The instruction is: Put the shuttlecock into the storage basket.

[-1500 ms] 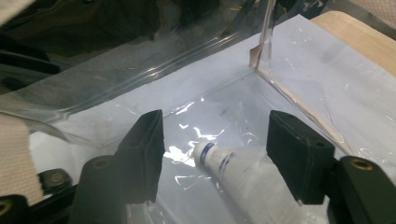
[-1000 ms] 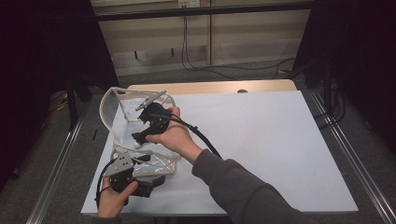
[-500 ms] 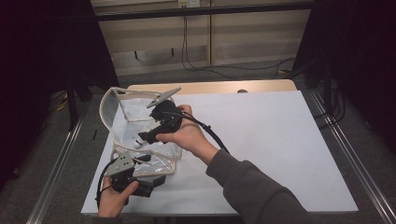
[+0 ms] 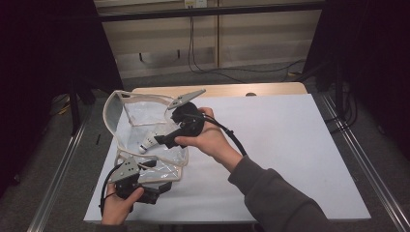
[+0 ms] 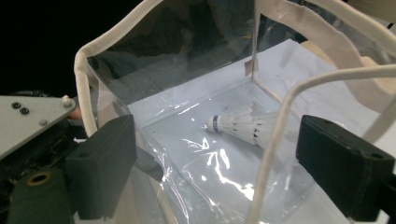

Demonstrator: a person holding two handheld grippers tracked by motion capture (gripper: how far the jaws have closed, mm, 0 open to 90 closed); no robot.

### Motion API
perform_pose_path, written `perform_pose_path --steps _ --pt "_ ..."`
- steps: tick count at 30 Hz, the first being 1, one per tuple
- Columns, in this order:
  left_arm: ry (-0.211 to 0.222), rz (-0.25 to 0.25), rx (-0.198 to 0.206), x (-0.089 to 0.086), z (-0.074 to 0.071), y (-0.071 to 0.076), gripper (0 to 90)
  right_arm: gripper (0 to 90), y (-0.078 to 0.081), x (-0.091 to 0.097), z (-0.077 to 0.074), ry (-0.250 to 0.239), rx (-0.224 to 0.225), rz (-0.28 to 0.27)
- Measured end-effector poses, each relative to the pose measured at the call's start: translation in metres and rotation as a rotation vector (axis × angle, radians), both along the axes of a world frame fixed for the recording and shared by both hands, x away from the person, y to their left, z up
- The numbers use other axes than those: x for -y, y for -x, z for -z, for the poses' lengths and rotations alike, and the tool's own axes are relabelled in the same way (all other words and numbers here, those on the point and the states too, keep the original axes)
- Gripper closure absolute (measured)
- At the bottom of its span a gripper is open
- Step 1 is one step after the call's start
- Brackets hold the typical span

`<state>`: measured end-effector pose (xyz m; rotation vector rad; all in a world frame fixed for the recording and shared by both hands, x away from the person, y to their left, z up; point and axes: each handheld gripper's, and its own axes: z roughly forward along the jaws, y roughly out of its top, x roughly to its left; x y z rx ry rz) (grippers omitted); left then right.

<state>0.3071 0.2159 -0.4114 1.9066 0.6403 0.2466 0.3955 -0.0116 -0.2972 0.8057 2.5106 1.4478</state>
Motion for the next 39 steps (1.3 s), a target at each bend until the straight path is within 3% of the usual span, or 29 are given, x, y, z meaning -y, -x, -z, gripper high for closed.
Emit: perform_pose_path --steps 13,25,39 --pt "0.001 0.000 -0.003 0.001 0.001 0.000 4.2 9.9 0.005 0.040 0.004 -0.046 -0.008 0.019" --pt "0.000 -0.004 -0.002 0.001 0.002 0.001 4.1 7.1 0.008 0.071 0.022 -0.061 -0.018 0.014" --pt "-0.003 -0.007 -0.002 0.001 0.001 0.001 4.1 5.4 0.013 0.093 0.042 -0.063 -0.020 0.023"
